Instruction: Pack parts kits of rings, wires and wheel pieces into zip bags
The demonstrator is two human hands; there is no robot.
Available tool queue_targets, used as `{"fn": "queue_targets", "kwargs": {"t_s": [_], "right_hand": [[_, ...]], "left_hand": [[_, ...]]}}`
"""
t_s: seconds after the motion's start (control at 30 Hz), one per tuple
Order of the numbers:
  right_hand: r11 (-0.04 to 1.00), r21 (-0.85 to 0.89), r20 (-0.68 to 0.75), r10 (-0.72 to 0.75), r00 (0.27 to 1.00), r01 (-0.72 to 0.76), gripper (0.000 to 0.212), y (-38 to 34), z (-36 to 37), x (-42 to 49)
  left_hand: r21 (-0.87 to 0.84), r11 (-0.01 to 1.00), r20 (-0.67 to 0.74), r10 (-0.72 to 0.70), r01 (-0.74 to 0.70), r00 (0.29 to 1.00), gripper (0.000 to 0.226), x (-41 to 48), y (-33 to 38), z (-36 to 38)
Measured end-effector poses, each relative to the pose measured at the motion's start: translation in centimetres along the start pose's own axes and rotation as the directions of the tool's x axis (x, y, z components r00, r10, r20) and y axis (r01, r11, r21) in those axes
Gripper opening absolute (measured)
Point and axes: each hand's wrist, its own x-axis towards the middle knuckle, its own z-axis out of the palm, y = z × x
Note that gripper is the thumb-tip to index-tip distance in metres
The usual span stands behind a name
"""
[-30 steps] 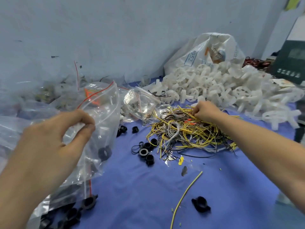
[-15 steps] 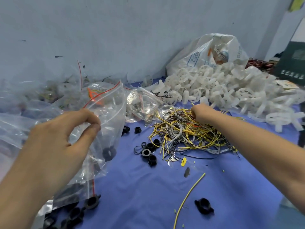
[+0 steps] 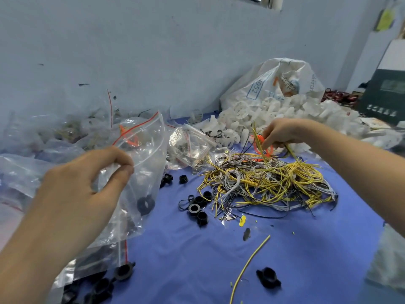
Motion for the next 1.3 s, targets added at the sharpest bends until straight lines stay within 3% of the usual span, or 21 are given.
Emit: {"fn": "queue_targets", "kwargs": {"t_s": [0.07,0.17,0.3,0.37,0.47,0.5,0.57,0.63,0.7,0.8,0.87,1.0,1.07,1.1,1.13,1.17,1.23,1.27,1.3], "right_hand": [[0.999,-0.044,-0.01,-0.001,1.0,0.001,0.01,-0.4,0.1,-0.3],[0.978,0.205,-0.002,-0.037,0.999,0.036,0.01,-1.1,1.0,-0.2],[0.923,0.385,0.135,-0.059,0.989,0.002,0.013,-2.2,2.5,-0.2],[0.952,0.306,0.19,-0.048,0.981,-0.013,0.018,-2.8,3.5,-0.3],[0.999,-0.005,0.176,-0.05,0.983,0.051,0.02,-4.0,4.9,-0.8],[0.997,-0.034,0.173,-0.067,0.983,0.074,0.019,-4.4,5.1,-0.9],[0.995,0.034,0.188,-0.098,0.977,0.093,0.016,-5.2,5.0,-1.3],[0.972,0.218,0.178,-0.132,0.975,0.092,0.013,-6.2,4.4,-1.8],[0.854,0.517,0.175,-0.178,0.968,0.064,0.007,-7.6,3.6,-2.7],[0.561,0.826,0.105,-0.249,0.963,0.055,0.012,-10.1,2.7,-4.7],[0.37,0.921,0.002,-0.31,0.951,0.119,0.022,-12.1,2.8,-6.4],[-0.053,0.956,-0.289,-0.353,0.89,0.289,0.011,-16.1,2.4,-9.9],[-0.278,0.953,-0.251,-0.509,0.823,0.118,0.028,-17.1,1.7,-11.6],[-0.345,0.938,-0.202,-0.629,0.751,-0.037,0.032,-17.5,1.6,-12.2],[-0.346,0.919,-0.147,-0.744,0.651,-0.188,0.029,-18.0,1.9,-12.8],[-0.294,0.908,-0.095,-0.839,0.536,-0.299,0.028,-18.3,2.6,-13.1],[-0.072,0.875,0.085,-0.95,0.3,-0.478,0.048,-18.4,4.4,-13.2],[0.058,0.867,0.2,-0.95,0.239,-0.494,0.047,-18.5,5.1,-13.1],[0.18,0.891,0.299,-0.923,0.241,-0.418,0.048,-18.3,5.8,-12.9]], "left_hand": [[-0.002,1.0,0.007,0.005,-0.005,1.0,0.019,0.0,1.0,-0.2],[0.005,1.0,0.021,0.005,-0.005,1.0,0.003,0.0,2.3,-0.4],[-0.017,1.0,0.043,-0.01,0.01,0.999,0.02,-0.2,3.0,-0.3],[-0.016,1.0,0.053,-0.014,0.014,0.998,0.024,-0.3,3.1,-0.5],[-0.005,1.0,0.054,-0.012,0.012,0.998,0.024,-0.2,3.3,-0.8],[-0.004,1.0,0.051,-0.014,0.014,0.999,0.024,-0.1,3.3,-0.9],[-0.002,1.0,0.056,-0.023,0.023,0.998,0.023,-0.1,3.2,-1.0],[-0.001,1.0,0.068,-0.028,0.028,0.997,0.019,0.0,3.1,-1.1],[0.007,1.0,0.075,-0.029,0.028,0.997,0.015,-0.1,3.1,-1.0],[0.057,0.997,0.089,0.049,-0.055,0.995,0.025,-0.2,3.6,-0.5],[0.067,0.992,0.136,0.095,-0.105,0.986,0.025,-0.3,3.8,0.2],[-0.01,0.993,0.233,0.113,-0.114,0.966,0.021,-0.4,3.6,1.5],[-0.081,0.987,0.263,0.155,-0.139,0.952,0.02,-0.5,3.9,1.9],[-0.107,0.98,0.266,0.193,-0.171,0.944,0.014,-0.4,4.1,2.0],[-0.122,0.971,0.27,0.232,-0.206,0.934,0.009,-0.4,4.2,2.1],[-0.134,0.963,0.275,0.263,-0.234,0.925,0.008,-0.4,4.3,2.1],[-0.161,0.95,0.3,0.305,-0.267,0.904,0.009,-0.4,4.6,1.9],[-0.152,0.944,0.316,0.327,-0.293,0.891,0.01,-0.5,4.8,1.8],[-0.136,0.938,0.34,0.347,-0.319,0.874,0.01,-0.5,5.0,1.7]]}}
